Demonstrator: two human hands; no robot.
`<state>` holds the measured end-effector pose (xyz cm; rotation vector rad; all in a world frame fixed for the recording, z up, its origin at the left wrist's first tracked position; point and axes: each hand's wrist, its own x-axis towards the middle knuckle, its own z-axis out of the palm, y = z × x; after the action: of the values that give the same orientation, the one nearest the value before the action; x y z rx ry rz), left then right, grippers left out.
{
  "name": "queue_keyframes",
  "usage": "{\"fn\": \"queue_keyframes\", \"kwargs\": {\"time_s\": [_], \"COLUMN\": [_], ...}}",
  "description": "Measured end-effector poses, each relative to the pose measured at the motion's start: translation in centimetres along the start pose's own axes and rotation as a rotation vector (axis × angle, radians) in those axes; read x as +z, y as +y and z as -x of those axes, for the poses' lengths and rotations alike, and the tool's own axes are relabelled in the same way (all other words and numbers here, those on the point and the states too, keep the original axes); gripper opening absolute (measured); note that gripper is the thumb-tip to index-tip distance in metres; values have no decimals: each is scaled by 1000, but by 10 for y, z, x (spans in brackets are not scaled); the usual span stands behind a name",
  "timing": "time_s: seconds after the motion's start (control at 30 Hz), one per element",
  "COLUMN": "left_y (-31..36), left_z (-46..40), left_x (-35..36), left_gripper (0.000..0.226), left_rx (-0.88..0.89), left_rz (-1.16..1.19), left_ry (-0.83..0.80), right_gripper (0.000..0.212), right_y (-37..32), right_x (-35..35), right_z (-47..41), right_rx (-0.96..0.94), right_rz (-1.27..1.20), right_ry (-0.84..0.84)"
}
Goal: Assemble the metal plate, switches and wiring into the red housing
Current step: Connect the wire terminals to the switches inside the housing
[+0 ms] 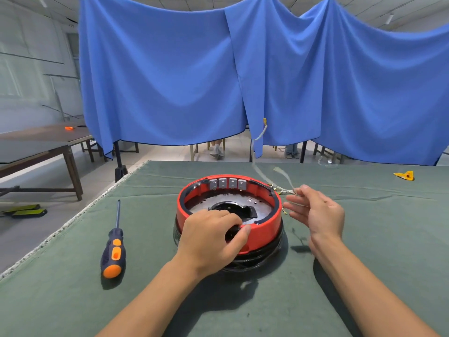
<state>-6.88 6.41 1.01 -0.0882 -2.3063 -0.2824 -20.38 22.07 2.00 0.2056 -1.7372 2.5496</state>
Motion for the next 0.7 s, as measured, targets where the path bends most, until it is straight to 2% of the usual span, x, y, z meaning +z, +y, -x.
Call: {"fn": "queue_keyframes", "kwargs": {"time_s": [0.23, 0.37, 0.47, 0.53, 0.63, 0.7], "left_y": [1, -4, -15, -24, -41, -49], "left_z": [-1, -4, -6, -7, -7, -4], "left_x": [-2, -3, -7, -10, -10, -9], "left_gripper": [37, 40, 38, 33, 28, 30], "left_rx": [-37, -126, -251, -388, -538, -559], "left_rz": [67, 126, 179, 224, 265, 265], "left_ry": [36, 157, 215, 233, 181, 97], "right_gripper": [10, 21, 30, 25, 16, 15], "right_y": [-4, -7, -12, -15, -17, -18], "right_x": [6, 6, 5, 6, 8, 11], "right_z": [1, 1, 1, 3, 7, 10], "right_rx": [-40, -9, 47, 94, 145, 134], "right_rz": [-53, -133, -213, -225, -163, -122], "right_ry": [-13, 37, 52, 18, -84, -113]}}
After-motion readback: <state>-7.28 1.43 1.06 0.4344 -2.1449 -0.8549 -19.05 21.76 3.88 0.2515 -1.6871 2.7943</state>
